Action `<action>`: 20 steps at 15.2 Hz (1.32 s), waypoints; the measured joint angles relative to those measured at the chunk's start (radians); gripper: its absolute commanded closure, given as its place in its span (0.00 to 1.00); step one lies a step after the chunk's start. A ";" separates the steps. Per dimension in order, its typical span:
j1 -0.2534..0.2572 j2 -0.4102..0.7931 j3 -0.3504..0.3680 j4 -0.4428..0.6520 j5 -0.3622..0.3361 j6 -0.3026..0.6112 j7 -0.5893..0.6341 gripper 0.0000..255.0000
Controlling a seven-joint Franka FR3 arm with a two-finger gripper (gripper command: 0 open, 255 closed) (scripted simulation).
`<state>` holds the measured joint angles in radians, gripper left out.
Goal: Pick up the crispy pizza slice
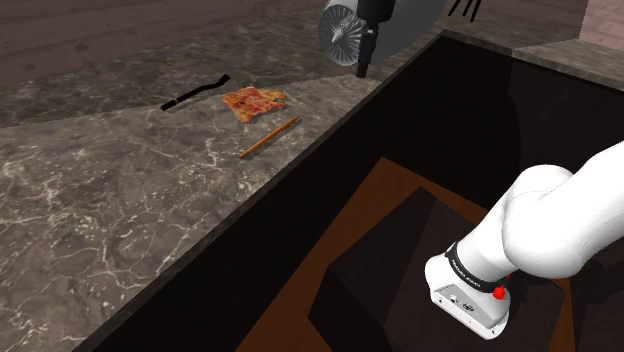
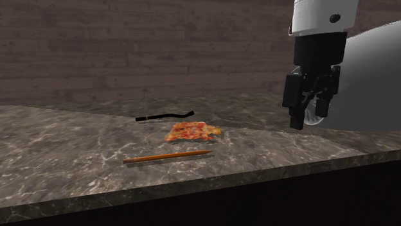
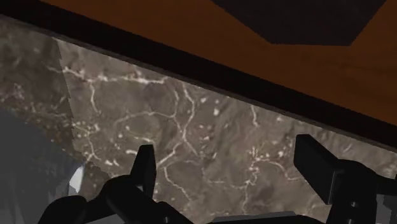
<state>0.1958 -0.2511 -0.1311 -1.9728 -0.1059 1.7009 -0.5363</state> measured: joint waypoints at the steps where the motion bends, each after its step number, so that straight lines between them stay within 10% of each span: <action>1: 0.010 0.040 0.000 0.041 0.006 -0.002 -0.044 0.00; 15: 0.122 0.434 0.093 0.455 0.059 -0.046 -0.582 0.00; 20: 0.133 0.466 0.108 0.442 0.059 -0.003 -0.622 0.00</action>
<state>0.3286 0.2146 -0.0235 -1.5312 -0.0468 1.6975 -1.1585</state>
